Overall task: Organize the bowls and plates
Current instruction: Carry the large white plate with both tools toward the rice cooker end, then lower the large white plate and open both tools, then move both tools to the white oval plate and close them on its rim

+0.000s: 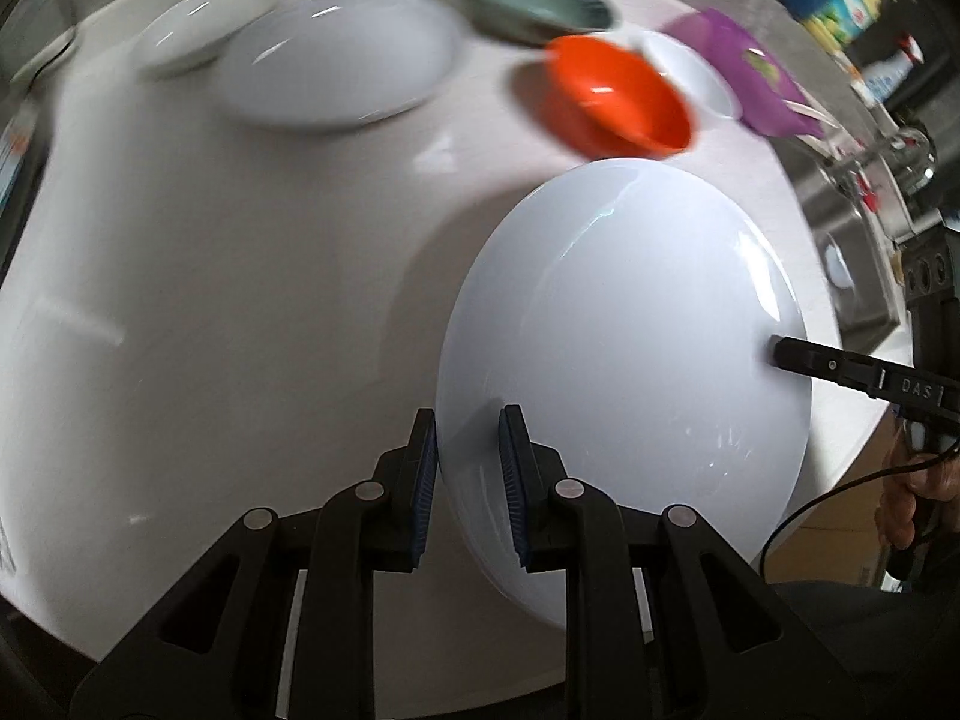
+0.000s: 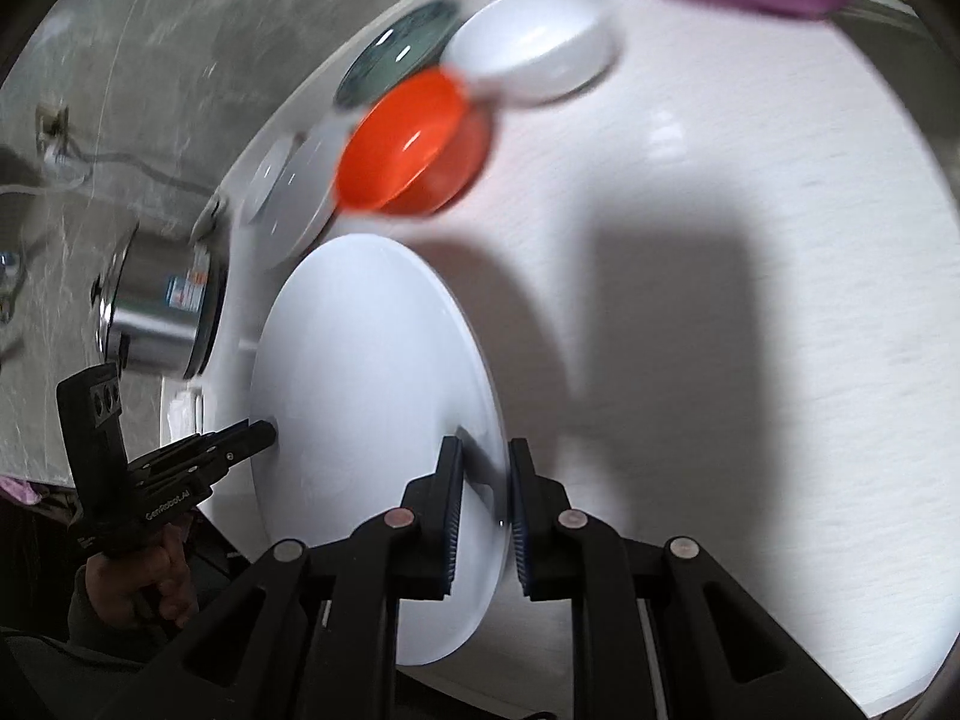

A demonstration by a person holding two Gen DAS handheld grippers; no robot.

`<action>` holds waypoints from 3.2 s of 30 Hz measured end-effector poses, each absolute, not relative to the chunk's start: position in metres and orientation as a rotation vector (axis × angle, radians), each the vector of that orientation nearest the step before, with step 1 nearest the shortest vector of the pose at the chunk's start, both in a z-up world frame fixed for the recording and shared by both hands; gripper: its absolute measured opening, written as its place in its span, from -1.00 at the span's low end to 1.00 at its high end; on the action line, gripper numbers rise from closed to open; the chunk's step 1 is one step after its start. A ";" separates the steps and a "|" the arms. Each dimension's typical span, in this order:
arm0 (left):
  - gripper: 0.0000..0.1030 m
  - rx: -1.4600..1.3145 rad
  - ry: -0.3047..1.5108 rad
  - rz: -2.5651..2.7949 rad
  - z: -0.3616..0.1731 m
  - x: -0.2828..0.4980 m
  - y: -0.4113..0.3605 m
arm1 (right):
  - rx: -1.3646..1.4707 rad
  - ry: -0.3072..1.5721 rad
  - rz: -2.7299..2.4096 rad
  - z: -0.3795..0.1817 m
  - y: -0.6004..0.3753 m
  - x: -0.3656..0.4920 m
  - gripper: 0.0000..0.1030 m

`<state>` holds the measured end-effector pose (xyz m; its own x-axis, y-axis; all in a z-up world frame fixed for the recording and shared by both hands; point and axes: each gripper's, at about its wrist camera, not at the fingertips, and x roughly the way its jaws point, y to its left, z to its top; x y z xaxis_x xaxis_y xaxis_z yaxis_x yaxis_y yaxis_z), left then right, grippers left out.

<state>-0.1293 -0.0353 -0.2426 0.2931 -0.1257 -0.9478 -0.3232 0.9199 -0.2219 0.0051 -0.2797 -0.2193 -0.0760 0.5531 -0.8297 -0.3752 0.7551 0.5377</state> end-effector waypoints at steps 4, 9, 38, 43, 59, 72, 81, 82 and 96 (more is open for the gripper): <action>-0.63 -0.430 1.276 0.180 -0.249 -0.159 0.004 | 0.137 1.467 0.796 -0.228 -0.241 -0.014 -0.67; -0.64 -0.422 1.267 0.190 -0.254 -0.176 0.032 | 0.115 1.462 0.803 -0.235 -0.212 -0.025 -0.67; -0.52 -0.518 1.215 0.151 -0.268 -0.175 0.060 | 0.079 1.380 0.775 -0.245 -0.181 -0.030 -0.04; 1.00 -0.499 1.080 0.153 -0.249 -0.190 0.072 | 0.106 1.331 0.733 -0.233 -0.198 -0.037 0.72; 0.99 -0.549 1.107 0.385 -0.209 -0.143 0.124 | 0.467 1.222 0.830 -0.183 -0.211 0.032 0.71; 0.99 -0.445 1.102 0.239 -0.193 -0.054 0.164 | 0.461 1.142 0.811 -0.143 -0.124 0.071 0.65; 0.99 -0.496 1.160 0.077 -0.225 -0.013 0.196 | 0.371 1.216 0.763 -0.174 -0.058 0.088 0.40; 0.99 -0.486 1.164 0.082 -0.227 -0.009 0.198 | 0.356 1.223 0.756 -0.177 -0.052 0.089 0.37; 0.30 -0.450 1.213 0.060 -0.259 0.033 0.209 | 0.130 1.368 0.503 -0.224 -0.025 0.127 0.14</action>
<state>0.0332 0.2088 -0.2587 0.3598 -0.1922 -0.9130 -0.2817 0.9105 -0.3027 0.1269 -0.0252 -0.2240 0.1144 0.4160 -0.9021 -0.2678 0.8874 0.3752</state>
